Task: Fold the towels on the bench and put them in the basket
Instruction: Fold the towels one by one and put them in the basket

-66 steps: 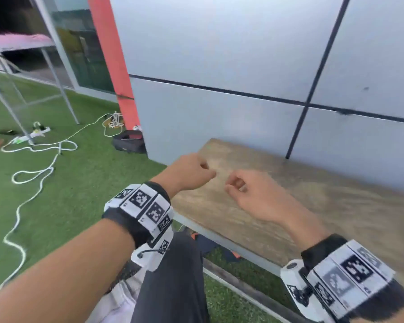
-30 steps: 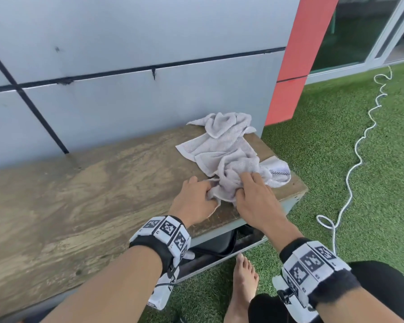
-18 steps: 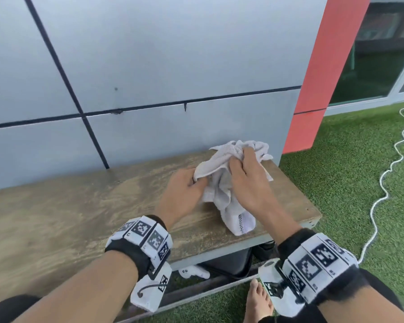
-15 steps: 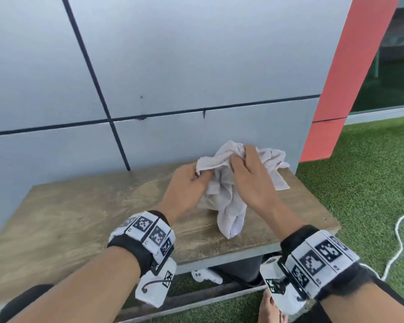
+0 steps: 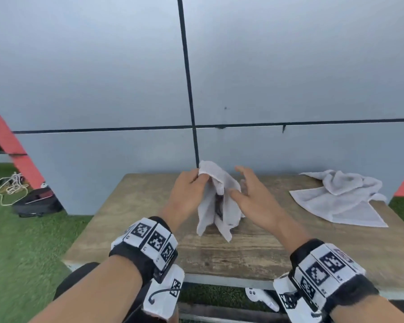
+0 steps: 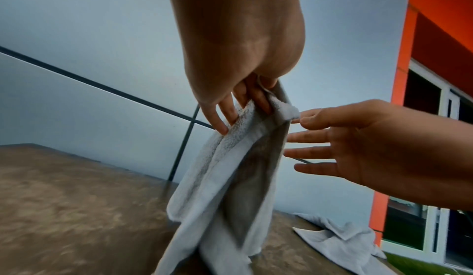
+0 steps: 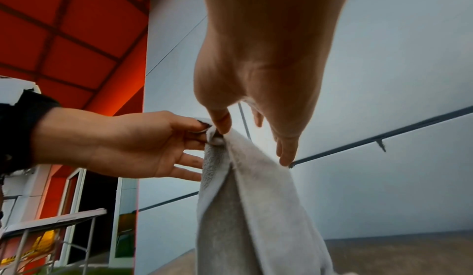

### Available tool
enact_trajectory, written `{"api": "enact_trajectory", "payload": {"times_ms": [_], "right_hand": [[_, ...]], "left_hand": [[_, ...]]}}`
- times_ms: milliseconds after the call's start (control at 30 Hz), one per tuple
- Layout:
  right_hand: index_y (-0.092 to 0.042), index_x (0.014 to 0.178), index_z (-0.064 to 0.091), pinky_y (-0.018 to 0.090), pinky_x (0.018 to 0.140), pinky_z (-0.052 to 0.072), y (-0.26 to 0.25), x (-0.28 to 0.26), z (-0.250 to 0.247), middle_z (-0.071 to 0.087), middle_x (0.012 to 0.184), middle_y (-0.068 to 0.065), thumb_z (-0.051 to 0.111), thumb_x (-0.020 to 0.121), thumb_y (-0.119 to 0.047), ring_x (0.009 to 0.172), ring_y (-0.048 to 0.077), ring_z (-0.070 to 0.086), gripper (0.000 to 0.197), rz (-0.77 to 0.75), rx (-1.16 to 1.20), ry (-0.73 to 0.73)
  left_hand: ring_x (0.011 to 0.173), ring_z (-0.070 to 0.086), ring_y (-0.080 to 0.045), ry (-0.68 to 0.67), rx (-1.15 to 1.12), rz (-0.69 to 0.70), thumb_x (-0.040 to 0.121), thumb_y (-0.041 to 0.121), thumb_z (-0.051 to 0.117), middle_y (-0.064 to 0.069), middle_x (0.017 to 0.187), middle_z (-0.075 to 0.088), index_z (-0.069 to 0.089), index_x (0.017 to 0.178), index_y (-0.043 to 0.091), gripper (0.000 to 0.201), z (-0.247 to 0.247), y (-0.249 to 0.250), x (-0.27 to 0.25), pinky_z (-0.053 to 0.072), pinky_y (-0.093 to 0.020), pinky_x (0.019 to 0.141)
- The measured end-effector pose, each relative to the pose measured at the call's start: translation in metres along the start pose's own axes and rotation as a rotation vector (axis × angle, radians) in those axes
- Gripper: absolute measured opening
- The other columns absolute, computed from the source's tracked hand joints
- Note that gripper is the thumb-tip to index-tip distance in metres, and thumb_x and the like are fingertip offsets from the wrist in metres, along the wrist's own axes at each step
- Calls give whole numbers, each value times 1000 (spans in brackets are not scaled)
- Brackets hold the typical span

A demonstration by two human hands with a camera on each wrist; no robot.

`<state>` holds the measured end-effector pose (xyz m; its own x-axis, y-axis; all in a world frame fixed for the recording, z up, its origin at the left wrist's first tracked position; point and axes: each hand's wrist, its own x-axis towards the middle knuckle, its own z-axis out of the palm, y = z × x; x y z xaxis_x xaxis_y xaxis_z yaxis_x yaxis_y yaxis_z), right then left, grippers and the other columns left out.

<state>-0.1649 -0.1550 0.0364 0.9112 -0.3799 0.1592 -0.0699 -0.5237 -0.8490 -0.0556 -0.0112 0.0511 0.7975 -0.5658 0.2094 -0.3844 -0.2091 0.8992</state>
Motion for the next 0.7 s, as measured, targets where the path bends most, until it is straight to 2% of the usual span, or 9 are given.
{"api": "enact_trajectory", "payload": {"times_ms": [100,200,233,300,367,433,533,600,700], "right_hand": [[-32,145,40,34,110,40,3,6,21,43,149,-12,61,97,-30,135,4,41,53,-60,-18,-78],[-35,130,51,20,91,47,1,12,41,61,122,-20,68,92,-30,109,-7,56,43,-66,0,-155],[-35,127,51,14,83,47,2,14,47,63,116,-20,69,92,-32,102,-9,58,40,-59,1,-161],[-34,120,55,17,76,49,8,20,57,67,106,-15,63,96,-37,93,-3,62,26,-64,-20,-107],[-26,107,62,27,72,51,16,28,63,69,93,-5,52,102,-39,83,10,63,17,-78,-51,-22],[-17,95,64,29,64,44,21,35,64,67,82,3,47,103,-40,70,17,58,29,-42,-47,23],[-5,82,59,22,52,32,17,46,59,53,65,5,48,102,-44,55,11,42,45,-62,-64,85],[-5,69,47,22,48,28,11,53,54,41,55,-3,52,101,-43,49,7,34,50,-95,-63,138],[-18,60,33,22,47,27,2,62,51,30,49,-11,57,99,-43,47,8,29,52,-95,-59,174]], "left_hand": [[71,47,-14,-30,-34,-100,91,41,50,-4,72,54,61,81,-1,44,-10,-27,6,40,-36,73],[78,58,-17,-71,-66,-152,82,49,53,-19,87,69,69,90,4,48,-12,-45,10,51,-46,78],[79,61,-17,-85,-71,-155,81,48,55,-19,92,71,71,90,7,44,-12,-48,10,53,-48,81],[81,64,-13,-97,-105,-161,84,39,63,-9,92,73,73,90,11,30,-12,-55,9,53,-38,80],[75,61,-6,-113,-130,-155,90,25,68,-5,84,69,66,92,8,17,-12,-62,9,48,-20,69],[65,54,-1,-153,-111,-148,86,16,74,5,79,60,52,91,14,23,-13,-68,10,43,-15,59],[70,49,-9,-233,-49,-116,78,2,73,2,89,54,36,91,22,45,-16,-78,15,42,-25,59],[69,45,-12,-212,10,-85,82,-1,65,-1,88,50,35,92,23,39,-16,-79,18,39,-26,57],[71,51,-10,-66,46,-91,92,11,62,-1,89,59,50,99,19,16,-20,-76,22,39,-19,60]]}}
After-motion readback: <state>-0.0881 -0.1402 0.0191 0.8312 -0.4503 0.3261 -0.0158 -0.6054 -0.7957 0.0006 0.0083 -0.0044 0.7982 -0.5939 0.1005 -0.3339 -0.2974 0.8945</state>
